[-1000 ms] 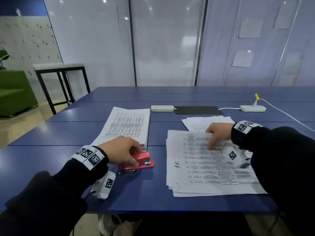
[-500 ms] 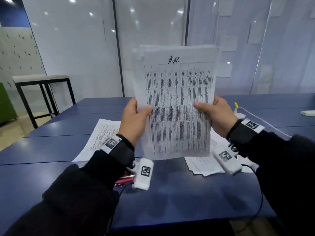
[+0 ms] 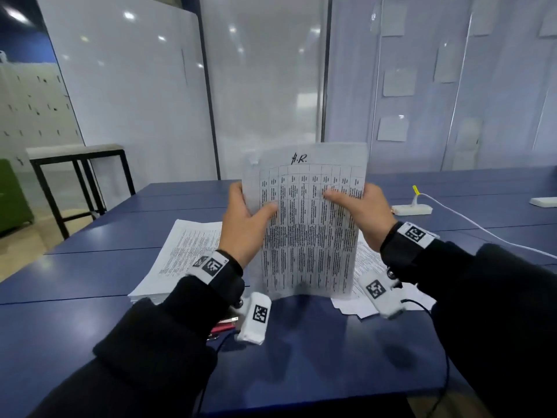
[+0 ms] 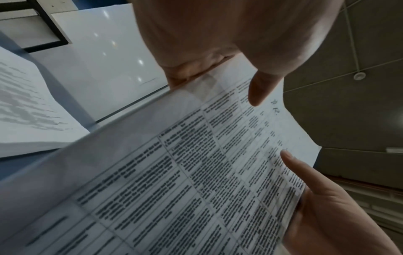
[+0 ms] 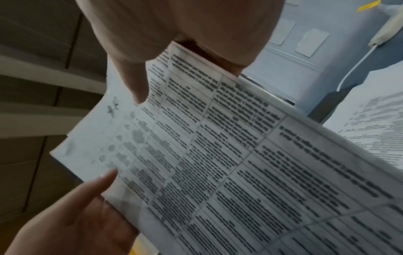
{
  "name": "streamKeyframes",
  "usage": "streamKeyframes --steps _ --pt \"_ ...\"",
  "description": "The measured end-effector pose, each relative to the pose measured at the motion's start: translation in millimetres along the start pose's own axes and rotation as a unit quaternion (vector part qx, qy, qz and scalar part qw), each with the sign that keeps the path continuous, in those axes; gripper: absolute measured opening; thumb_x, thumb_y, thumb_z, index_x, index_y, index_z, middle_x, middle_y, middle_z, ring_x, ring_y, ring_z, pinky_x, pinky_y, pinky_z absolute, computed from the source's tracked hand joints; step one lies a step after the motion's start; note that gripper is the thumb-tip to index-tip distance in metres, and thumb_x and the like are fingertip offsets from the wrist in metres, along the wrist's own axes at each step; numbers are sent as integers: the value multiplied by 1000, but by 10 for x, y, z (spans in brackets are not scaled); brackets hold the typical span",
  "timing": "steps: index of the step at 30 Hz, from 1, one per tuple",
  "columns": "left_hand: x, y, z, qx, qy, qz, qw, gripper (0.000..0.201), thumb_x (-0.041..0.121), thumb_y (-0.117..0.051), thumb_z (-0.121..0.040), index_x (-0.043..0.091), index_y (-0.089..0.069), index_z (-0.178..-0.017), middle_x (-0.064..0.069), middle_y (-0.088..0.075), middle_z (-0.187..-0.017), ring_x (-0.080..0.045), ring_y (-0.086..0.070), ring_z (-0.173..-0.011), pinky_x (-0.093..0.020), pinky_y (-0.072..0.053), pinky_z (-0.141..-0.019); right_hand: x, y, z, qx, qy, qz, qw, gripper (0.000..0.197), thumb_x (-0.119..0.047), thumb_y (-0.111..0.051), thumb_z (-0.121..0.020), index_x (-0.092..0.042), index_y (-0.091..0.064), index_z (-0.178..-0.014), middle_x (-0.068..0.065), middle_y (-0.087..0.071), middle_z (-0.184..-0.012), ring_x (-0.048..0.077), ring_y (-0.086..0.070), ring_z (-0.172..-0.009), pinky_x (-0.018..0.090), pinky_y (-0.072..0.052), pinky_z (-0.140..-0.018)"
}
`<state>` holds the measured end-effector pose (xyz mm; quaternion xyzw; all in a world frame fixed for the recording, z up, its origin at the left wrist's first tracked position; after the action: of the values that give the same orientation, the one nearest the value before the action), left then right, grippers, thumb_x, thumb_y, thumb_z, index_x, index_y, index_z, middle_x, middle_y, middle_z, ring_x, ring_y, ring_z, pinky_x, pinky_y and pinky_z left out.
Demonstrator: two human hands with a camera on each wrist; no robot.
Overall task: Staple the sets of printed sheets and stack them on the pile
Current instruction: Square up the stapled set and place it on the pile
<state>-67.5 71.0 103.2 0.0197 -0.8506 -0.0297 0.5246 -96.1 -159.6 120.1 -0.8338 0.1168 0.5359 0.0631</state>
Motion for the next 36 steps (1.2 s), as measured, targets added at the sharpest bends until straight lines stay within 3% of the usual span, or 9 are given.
streamKeyframes --steps 4,8,12,15,20,25,29,36 --pt "307 7 -242 25 -36 -8 999 45 29 -71 -90 25 -47 -127 8 -71 -114 -13 -70 -107 -47 -56 -101 -280 -78 -131 46 28 -26 998 27 -18 -82 -88 -4 -71 -108 7 -80 -101 23 -77 -94 46 -62 -91" --pt "281 48 -196 26 -32 -26 999 37 34 -76 -90 30 -51 -118 13 -71 -112 -8 -70 -105 -42 -56 -100 -233 -83 -89 37 32 -41 998 31 -16 -82 -87 -7 -71 -114 6 -79 -108 22 -76 -102 44 -60 -96" --pt "-25 62 -5 -1 9 -36 999 74 63 -77 -72 28 -51 -133 10 -70 -127 -13 -67 -117 -48 -53 -106 29 -58 39 31 1 -45 999 35 -19 -82 -88 -6 -70 -118 5 -79 -109 24 -76 -103 51 -58 -98" --pt "53 76 -75 10 -5 -18 1000 80 67 -77 -71 27 -51 -135 11 -70 -127 -13 -67 -119 -48 -52 -107 -42 -75 -20 40 10 -52 998 29 -19 -80 -89 -8 -71 -115 5 -79 -107 24 -76 -102 52 -58 -97" --pt "186 29 -196 34 -28 -9 999 40 51 -76 -85 34 -53 -113 11 -72 -111 -10 -70 -103 -47 -57 -97 -153 -164 -131 25 10 -48 999 28 -19 -76 -93 -3 -71 -115 11 -79 -108 29 -75 -104 52 -57 -99" --pt "46 0 -101 29 -22 2 999 38 42 -72 -94 28 -53 -123 14 -70 -113 -5 -68 -105 -41 -55 -100 -45 -168 -65 36 -4 -42 998 18 -21 -77 -93 -7 -75 -104 12 -79 -104 31 -75 -102 56 -58 -96" --pt "85 66 -173 37 -37 22 998 26 37 -72 -93 32 -54 -111 9 -74 -110 -10 -71 -105 -47 -55 -101 -119 -137 -95 41 7 -52 998 31 -22 -80 -90 0 -71 -111 15 -78 -106 30 -76 -101 55 -59 -94" --pt "-66 54 -64 4 -1 80 997 40 27 -80 -90 20 -63 -126 5 -77 -115 -11 -74 -106 -43 -57 -101 59 -140 15 33 -10 -45 998 25 -22 -80 -90 -5 -73 -107 11 -79 -104 26 -76 -100 52 -59 -95"
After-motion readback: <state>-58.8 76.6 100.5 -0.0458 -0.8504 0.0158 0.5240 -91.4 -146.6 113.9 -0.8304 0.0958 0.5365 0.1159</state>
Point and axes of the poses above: each hand's wrist, its own z-axis away from the middle knuckle, its own y-axis out of the back of the hand, x = y × z, the point moved 2 cm from there along -z, towards the middle knuckle
